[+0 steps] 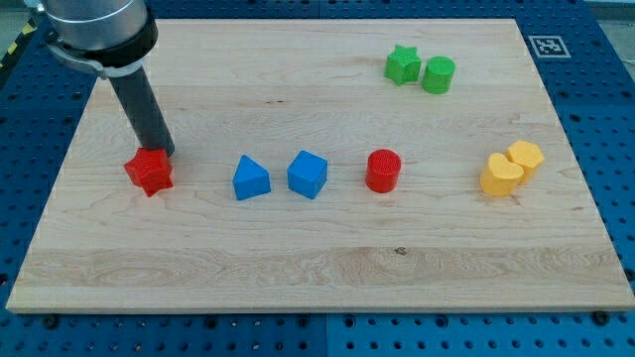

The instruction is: Move the arm towards the green star

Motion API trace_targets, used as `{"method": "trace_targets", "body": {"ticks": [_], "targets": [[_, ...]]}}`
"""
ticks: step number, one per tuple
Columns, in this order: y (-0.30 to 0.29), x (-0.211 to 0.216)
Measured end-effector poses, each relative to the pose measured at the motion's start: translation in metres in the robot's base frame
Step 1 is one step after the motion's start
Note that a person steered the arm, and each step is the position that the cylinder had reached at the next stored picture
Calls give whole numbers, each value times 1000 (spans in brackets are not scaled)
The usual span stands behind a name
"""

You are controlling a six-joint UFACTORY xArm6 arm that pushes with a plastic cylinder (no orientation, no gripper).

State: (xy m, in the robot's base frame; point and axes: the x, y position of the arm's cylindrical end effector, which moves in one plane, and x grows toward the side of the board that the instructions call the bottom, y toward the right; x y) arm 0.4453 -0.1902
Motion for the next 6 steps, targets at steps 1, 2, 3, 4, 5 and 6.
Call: {"method": "trace_targets", "body": {"ticks": [1, 2, 3, 4, 5, 6], "targets": [[-1, 3], [-1, 2], [26, -46], [93, -73], [175, -74], [244, -56]]}}
